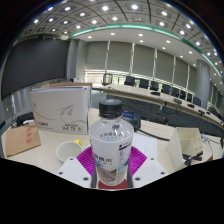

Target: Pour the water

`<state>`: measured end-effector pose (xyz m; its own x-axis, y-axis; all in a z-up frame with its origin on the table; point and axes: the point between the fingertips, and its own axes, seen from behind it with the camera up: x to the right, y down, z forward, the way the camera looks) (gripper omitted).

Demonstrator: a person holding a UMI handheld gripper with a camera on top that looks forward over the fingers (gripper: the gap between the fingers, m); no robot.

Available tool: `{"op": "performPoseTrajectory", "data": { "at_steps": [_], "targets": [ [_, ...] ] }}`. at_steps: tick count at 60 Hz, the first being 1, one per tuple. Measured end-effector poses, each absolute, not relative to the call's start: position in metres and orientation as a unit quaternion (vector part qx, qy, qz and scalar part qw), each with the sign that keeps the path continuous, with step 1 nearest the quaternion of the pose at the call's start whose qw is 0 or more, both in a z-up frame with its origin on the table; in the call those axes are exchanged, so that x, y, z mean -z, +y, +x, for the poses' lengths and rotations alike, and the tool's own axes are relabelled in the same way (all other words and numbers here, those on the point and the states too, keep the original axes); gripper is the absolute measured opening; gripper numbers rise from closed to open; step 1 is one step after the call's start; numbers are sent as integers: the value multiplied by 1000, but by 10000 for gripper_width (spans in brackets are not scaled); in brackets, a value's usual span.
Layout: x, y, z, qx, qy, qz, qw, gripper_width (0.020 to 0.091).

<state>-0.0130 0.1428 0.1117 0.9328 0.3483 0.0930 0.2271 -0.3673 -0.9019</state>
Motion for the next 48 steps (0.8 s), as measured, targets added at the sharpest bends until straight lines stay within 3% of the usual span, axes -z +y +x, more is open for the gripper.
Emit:
{"op": "performPoseTrajectory", "data": {
  "at_steps": [16,20,29,31,33,36,39,48],
  "targets": [
    [-54,137,2,-102,-140,-842,512,423],
    [-57,136,3,-106,-140,-830,529,453],
    [-52,132,7,-108,-135,-833,526,594],
    [-45,131,9,-106,-132,-842,513,698],
    [-43,128,12,-104,-126,-848,504,859],
    [-45,126,14,-105,-118,-850,503,837],
    [-51,121,17,-101,-110,-853,500,867],
    [-84,92,26,-64,-93,-863,492,860]
  ]
}}
